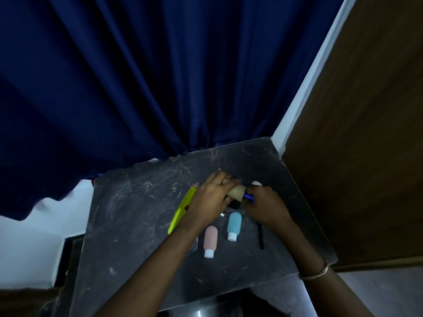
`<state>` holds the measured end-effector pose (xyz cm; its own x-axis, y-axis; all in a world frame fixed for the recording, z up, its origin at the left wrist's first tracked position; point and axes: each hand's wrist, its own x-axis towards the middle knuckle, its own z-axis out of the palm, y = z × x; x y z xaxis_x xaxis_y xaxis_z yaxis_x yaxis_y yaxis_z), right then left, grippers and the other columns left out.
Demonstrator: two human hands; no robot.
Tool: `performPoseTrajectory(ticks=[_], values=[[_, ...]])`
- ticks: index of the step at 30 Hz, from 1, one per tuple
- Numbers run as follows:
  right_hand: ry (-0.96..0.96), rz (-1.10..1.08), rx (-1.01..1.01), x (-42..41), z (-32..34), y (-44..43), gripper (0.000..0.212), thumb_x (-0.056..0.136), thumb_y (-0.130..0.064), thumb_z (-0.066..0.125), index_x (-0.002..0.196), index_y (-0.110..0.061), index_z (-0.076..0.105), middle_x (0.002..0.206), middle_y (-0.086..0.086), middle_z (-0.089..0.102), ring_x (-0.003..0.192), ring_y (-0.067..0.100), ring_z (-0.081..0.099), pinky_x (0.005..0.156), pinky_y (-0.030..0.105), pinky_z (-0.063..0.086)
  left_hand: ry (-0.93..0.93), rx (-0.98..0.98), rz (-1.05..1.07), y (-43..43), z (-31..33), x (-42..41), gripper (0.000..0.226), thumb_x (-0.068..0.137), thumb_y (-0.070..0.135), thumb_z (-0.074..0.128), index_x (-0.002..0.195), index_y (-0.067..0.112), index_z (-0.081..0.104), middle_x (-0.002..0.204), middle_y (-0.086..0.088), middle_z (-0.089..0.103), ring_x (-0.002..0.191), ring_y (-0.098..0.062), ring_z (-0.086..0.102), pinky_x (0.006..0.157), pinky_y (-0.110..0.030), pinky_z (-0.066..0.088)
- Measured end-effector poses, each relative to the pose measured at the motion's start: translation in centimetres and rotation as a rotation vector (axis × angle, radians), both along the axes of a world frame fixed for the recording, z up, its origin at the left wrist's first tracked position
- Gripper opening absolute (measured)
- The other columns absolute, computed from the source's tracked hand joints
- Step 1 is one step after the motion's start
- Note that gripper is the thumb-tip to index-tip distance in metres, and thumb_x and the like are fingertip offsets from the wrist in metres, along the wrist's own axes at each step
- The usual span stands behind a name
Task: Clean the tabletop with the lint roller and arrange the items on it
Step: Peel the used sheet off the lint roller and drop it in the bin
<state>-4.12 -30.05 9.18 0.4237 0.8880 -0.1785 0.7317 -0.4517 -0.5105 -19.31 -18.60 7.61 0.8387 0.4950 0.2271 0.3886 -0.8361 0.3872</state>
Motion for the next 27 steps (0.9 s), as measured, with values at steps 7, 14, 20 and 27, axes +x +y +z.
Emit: performPoseTrajectory(ticks=[7,14,20,27], values=[[0.001,0.032,0.012,-3.3,0.3,-1.8,0.014,0.085,-0.033,0.059,0.085,-0.019,0.061,0.078,0.004,0.065,0.072,0.024,0.065,0.068,0.044,0.058,0.038,0.029,0.091,-1.0,0.7,-4.5,0.065,0.08,0.018,0.08,0.14,0.035,0.06,0.138,0.003,0.058,0.143,-0.023,0.047,0.101,-0.044,0.056],[0.038,0.028,0.017,-2.9,-0.3,-4.0,0.017,0.083,-0.033,0.065,0.093,-0.022,0.074,0.084,0.001,0.072,0.078,0.013,0.067,0.073,0.04,0.056,0.055,0.052,0.255,0.9,1.2,-10.2,0.06,0.085,0.022,0.079,0.141,0.033,0.062,0.132,0.008,0.062,0.132,-0.02,0.053,0.104,-0.04,0.049],[0.113,0.062,0.026,-3.7,-1.0,-4.6,0.01,0.084,-0.021,0.068,0.076,-0.016,0.072,0.07,0.002,0.067,0.069,0.01,0.064,0.066,0.033,0.051,0.062,-0.031,0.368,1.2,-0.1,-15.5,0.058,0.084,0.026,0.08,0.14,0.028,0.063,0.128,0.004,0.066,0.122,-0.024,0.056,0.099,-0.044,0.049],[0.252,0.172,0.11,-10.3,-2.0,-0.7,0.024,0.083,-0.006,0.065,0.062,-0.016,0.06,0.056,0.005,0.062,0.05,0.009,0.053,0.058,0.031,0.045,-0.062,-0.19,0.551,-1.3,-1.9,-22.8,0.057,0.081,0.023,0.083,0.135,0.028,0.065,0.126,0.005,0.066,0.116,-0.021,0.06,0.093,-0.036,0.053]])
